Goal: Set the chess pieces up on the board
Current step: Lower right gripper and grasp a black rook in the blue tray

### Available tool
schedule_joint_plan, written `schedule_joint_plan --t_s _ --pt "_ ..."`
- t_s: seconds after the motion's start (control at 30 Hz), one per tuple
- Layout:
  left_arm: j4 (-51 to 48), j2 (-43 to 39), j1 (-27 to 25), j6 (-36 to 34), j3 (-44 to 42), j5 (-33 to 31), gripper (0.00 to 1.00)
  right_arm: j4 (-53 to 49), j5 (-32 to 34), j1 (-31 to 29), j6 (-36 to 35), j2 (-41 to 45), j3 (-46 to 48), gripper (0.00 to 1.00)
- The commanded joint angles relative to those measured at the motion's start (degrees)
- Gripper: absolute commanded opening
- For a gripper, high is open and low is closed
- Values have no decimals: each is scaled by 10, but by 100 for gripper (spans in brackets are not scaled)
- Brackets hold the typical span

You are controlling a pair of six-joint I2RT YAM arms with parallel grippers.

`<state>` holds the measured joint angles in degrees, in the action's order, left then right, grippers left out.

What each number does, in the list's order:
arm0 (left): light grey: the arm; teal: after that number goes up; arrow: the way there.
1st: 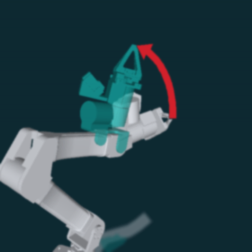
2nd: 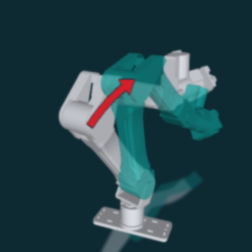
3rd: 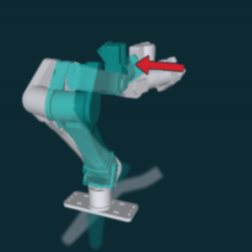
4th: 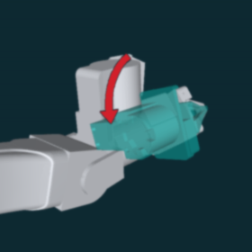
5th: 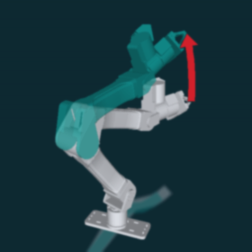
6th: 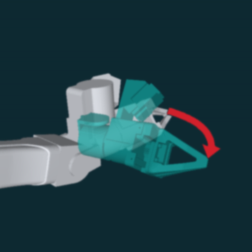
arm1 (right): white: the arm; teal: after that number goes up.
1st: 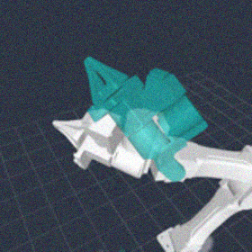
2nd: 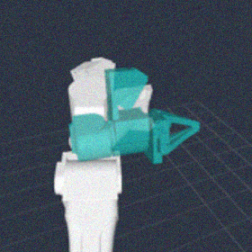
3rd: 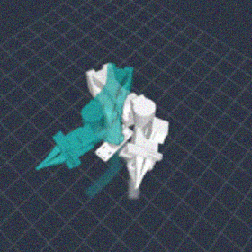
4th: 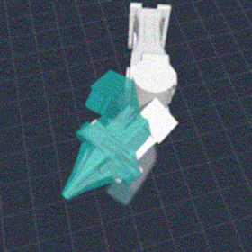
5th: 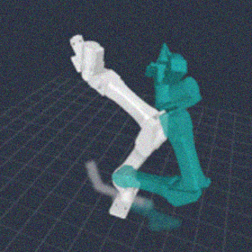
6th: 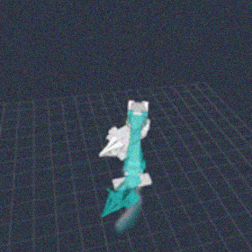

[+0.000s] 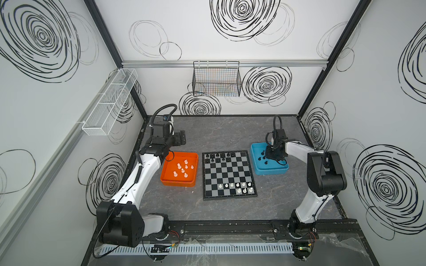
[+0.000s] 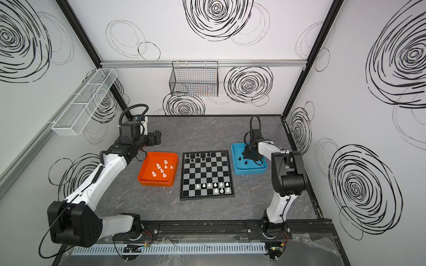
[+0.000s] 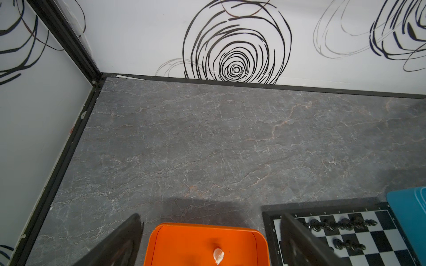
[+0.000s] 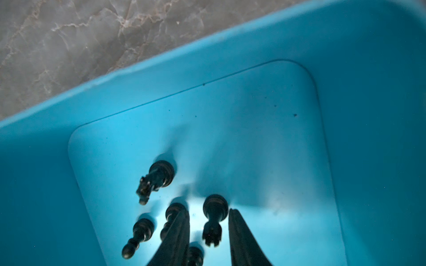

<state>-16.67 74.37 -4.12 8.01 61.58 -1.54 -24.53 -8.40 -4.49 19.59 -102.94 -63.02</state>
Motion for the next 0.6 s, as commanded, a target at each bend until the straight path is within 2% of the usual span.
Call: schedule_joint_plan --t_s 0.0,0.57 --pt "7 3 -4 4 -2 -6 96 -16 2 -3 -2 -5 -14 30" --pt "8 10 -5 8 4 -6 96 -10 23 -5 -2 0 -18 23"
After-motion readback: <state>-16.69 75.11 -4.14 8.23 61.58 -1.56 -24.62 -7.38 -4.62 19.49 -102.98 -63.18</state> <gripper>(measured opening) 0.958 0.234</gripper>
